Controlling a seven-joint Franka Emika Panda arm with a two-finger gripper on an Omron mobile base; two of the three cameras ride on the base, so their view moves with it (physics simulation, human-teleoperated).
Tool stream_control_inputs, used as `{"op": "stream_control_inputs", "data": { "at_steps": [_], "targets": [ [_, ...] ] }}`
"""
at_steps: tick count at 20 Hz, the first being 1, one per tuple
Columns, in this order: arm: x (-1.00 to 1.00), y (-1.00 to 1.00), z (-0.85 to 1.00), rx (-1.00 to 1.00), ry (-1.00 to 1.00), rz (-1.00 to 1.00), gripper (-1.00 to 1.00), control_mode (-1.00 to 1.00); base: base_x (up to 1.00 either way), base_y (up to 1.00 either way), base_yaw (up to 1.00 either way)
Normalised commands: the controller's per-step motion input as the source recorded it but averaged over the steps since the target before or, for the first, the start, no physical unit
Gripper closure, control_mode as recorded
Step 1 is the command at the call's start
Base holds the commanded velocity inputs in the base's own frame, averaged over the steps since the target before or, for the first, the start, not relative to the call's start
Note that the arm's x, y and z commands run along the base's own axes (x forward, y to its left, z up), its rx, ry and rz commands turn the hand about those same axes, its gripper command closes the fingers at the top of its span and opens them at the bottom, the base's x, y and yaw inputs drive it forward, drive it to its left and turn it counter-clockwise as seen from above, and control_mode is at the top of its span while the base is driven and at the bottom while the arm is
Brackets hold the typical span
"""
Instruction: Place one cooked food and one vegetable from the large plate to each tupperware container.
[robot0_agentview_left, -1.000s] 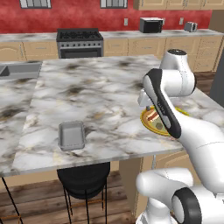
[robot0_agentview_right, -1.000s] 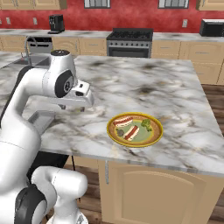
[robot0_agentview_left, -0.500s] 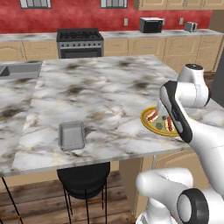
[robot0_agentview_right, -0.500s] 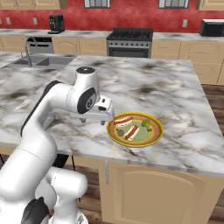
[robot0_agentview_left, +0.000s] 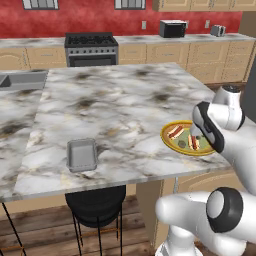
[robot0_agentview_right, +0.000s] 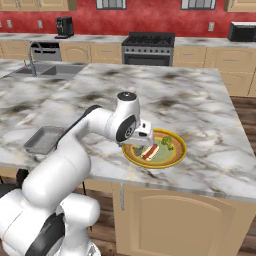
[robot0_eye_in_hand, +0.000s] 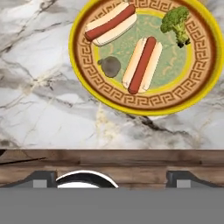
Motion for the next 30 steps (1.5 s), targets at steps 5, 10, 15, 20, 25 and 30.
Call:
{"op": "stream_control_inputs", "data": {
  "at_steps": [5,10,15,20,25,30],
  "targets": [
    [0.54,-0.34,-0.31,0.00,0.00,-0.18,-1.00,-1.00,0.00,0.00,0.00],
    [0.61,-0.04,-0.34,0.00,0.00,-0.16,-1.00,-1.00,0.00,0.00,0.00],
    [0.48,-0.08,-0.43,0.00,0.03,0.00,-1.00,-1.00,0.00,0.00,0.00],
    [0.34,-0.15,-0.32,0.00,0.02,0.00,-1.00,-1.00,0.00,0.00,0.00],
    [0.36,-0.07,-0.30,0.00,0.00,0.00,-1.00,-1.00,0.00,0.00,0.00],
    [0.39,-0.03,-0.33,0.00,0.00,0.00,-1.00,-1.00,0.00,0.00,0.00]
  ]
}}
